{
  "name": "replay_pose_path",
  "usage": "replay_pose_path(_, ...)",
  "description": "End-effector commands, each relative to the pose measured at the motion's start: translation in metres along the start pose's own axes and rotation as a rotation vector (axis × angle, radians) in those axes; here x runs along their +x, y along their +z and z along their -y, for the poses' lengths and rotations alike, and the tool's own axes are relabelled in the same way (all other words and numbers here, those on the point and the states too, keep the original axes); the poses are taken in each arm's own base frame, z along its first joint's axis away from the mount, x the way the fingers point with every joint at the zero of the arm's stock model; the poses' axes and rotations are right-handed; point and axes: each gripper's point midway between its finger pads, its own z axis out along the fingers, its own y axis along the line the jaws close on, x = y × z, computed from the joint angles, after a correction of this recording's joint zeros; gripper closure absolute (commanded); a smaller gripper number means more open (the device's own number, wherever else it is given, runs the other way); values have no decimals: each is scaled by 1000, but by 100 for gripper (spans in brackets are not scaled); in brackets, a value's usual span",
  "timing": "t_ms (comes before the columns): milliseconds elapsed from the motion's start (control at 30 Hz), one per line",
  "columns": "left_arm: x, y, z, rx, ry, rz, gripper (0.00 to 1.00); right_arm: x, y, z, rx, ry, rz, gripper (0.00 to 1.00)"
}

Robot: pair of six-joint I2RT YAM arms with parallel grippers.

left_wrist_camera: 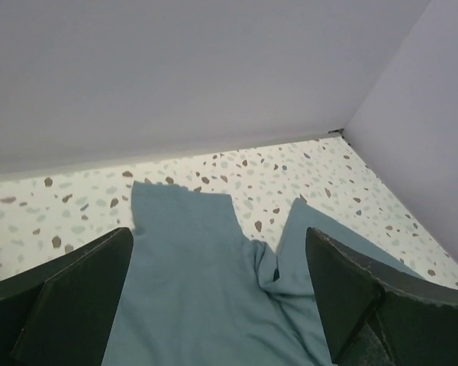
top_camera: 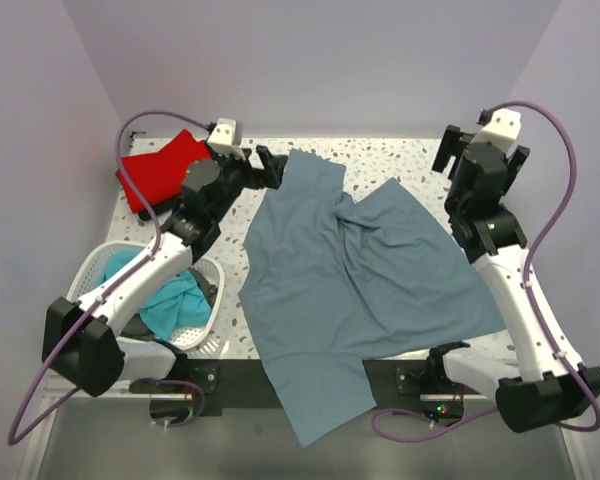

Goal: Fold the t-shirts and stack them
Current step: Flatten the tshirt out

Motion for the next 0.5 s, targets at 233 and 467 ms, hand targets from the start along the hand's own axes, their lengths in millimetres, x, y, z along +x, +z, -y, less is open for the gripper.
replay_pose_path(233,148,-48,-20,-108,-137,-262,0,119,-28,-81,-383,137,-247,1)
replay_pose_path(467,199,-28,-6,-70,-177,-361,0,184,-13,-126,-455,104,-394,1)
